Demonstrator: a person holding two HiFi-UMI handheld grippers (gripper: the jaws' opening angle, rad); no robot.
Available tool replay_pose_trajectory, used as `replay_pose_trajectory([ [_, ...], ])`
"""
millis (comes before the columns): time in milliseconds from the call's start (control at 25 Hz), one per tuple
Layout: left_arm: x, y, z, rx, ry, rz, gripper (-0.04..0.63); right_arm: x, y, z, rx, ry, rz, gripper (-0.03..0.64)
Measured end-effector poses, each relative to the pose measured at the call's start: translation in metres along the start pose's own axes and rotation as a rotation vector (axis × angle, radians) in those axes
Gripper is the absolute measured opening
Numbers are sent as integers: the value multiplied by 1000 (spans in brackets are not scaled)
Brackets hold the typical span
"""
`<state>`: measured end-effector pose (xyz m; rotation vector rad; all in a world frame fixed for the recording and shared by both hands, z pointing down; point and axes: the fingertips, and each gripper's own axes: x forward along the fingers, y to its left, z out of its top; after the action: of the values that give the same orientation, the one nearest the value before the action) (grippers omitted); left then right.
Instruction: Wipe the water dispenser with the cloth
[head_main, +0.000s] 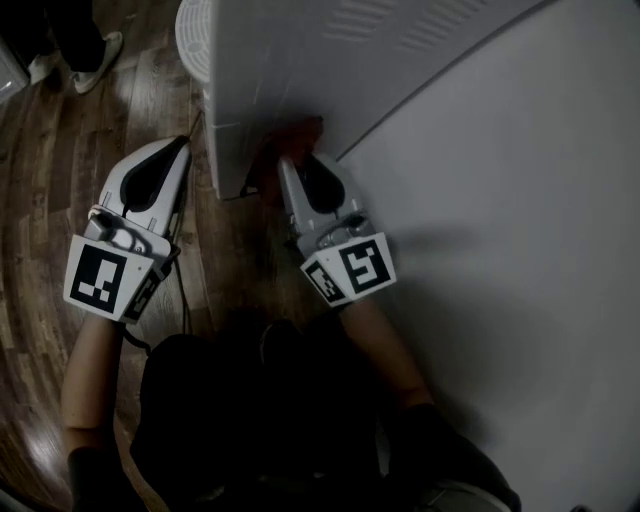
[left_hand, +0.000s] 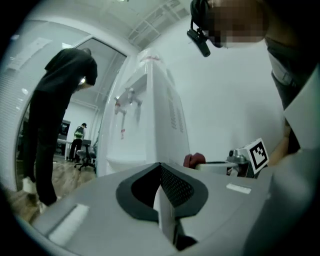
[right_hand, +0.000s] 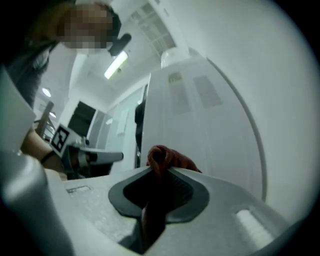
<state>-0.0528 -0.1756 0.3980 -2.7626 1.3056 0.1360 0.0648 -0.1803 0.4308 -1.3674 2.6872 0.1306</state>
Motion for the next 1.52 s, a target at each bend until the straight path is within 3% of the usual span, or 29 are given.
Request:
replay_pose_trajectory([
  [160, -1, 6, 93, 100, -78, -11, 20, 11, 19, 151, -96, -222, 74, 48],
  [320, -4, 14, 190, 144, -152, -13, 20, 27, 21, 278, -163, -316, 56, 48],
  [560, 5, 29, 324, 274, -253, 34, 20, 72, 30, 420, -233, -391, 72, 48],
  [680, 8, 27, 362, 322, -277, 38, 20, 93, 41, 445, -246, -365, 91, 48],
  [760, 10, 26, 359, 333, -268, 42, 20, 96, 47, 435, -258, -343, 94, 48],
  [960, 12, 40, 294, 231, -194, 51, 20, 97, 61, 364, -249, -270, 172, 48],
  [1080, 7, 38, 225, 201, -113, 31, 20, 88, 66, 295, -200, -171, 218, 48],
  [1280, -6, 36, 101, 111, 11, 3, 20, 77, 56, 173, -132, -39, 208, 48],
  [1520, -13, 66, -23, 13, 108, 147, 20, 59, 37, 2, -129, 135, 175, 48],
])
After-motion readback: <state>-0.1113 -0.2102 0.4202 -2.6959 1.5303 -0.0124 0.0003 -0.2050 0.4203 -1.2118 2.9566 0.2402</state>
